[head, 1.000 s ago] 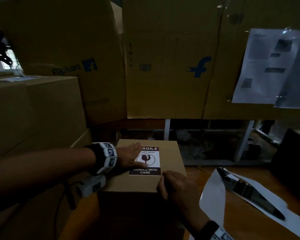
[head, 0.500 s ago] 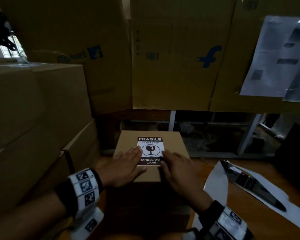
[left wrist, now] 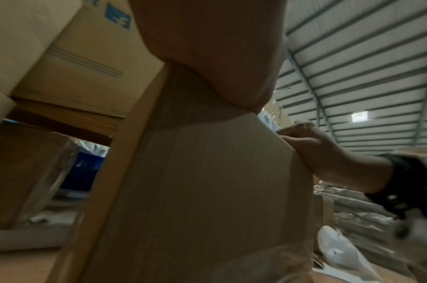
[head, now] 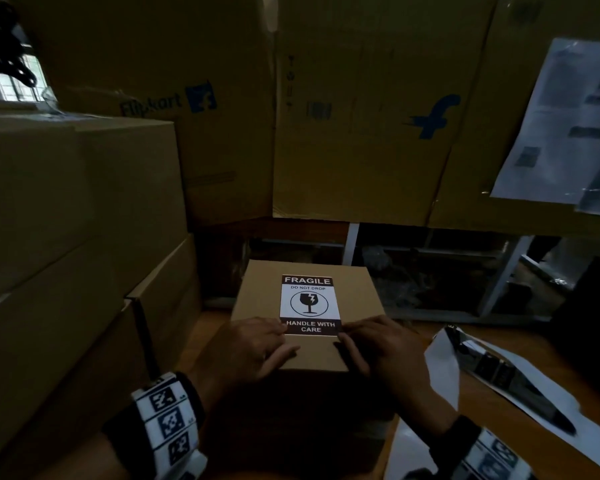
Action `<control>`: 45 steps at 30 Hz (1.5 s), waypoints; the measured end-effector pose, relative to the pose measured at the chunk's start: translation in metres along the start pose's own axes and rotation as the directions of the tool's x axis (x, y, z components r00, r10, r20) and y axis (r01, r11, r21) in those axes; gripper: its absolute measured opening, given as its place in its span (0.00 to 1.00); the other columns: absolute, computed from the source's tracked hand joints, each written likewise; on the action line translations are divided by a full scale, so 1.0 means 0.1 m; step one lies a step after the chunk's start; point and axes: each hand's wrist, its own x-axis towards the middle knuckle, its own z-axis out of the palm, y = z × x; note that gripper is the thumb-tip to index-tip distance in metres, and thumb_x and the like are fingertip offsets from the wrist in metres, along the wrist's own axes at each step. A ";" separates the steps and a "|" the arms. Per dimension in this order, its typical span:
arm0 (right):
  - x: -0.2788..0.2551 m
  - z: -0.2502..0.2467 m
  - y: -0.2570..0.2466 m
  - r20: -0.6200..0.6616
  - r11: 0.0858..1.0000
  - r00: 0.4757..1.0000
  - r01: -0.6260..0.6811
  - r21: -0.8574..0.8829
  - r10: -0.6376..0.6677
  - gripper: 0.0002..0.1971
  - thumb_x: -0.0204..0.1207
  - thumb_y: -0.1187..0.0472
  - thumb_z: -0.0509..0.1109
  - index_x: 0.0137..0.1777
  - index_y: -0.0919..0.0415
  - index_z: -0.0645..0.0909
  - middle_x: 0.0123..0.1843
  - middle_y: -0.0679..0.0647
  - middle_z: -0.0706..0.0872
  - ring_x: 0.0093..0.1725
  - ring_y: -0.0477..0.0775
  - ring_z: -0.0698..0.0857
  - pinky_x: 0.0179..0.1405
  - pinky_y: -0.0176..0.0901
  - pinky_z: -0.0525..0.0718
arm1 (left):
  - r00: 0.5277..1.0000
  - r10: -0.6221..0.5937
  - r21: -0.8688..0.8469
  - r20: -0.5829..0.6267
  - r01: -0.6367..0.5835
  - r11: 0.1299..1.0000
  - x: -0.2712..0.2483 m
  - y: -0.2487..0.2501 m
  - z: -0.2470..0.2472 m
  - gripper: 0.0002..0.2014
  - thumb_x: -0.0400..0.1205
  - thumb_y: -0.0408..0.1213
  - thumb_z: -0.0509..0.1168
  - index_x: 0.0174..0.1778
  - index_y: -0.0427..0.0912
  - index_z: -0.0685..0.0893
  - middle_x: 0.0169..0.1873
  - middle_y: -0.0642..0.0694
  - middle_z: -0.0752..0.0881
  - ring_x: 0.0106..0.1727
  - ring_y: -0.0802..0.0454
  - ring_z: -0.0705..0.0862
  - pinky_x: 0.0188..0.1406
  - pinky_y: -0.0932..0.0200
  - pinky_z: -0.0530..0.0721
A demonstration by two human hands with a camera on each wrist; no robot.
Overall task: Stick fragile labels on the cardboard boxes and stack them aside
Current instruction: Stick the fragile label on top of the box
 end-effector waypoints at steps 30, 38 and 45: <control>-0.79 -0.53 -0.60 0.211 0.656 0.806 -0.577 0.486 0.553 0.47 0.72 0.36 0.73 0.85 0.46 0.51 0.76 0.52 0.75 0.69 0.57 0.79 0.55 0.42 0.74 | 0.378 -0.917 -0.241 0.123 0.908 0.342 -0.49 0.92 -0.31 0.31 0.82 0.58 0.64 0.78 0.51 0.66 0.68 0.45 0.81 0.65 0.43 0.82 0.64 0.52 0.78; -1.46 -0.70 -0.73 0.405 0.646 0.851 -0.519 0.559 0.333 0.67 0.64 0.48 0.84 0.80 0.38 0.27 0.76 0.50 0.73 0.70 0.53 0.77 0.65 0.46 0.77 | 0.382 -0.921 -0.417 0.081 0.852 0.317 -0.95 1.64 -0.67 0.33 0.76 0.58 0.70 0.77 0.57 0.67 0.63 0.58 0.81 0.67 0.51 0.81 0.69 0.49 0.78; -1.41 -0.63 -0.89 0.541 0.828 0.824 -0.415 0.377 0.166 0.61 0.68 0.56 0.83 0.84 0.53 0.35 0.85 0.62 0.58 0.80 0.62 0.68 0.73 0.45 0.70 | 0.436 -0.881 -0.254 0.185 0.887 0.386 -1.09 1.92 -1.41 0.43 0.73 0.58 0.75 0.82 0.60 0.61 0.73 0.53 0.75 0.72 0.53 0.76 0.73 0.46 0.75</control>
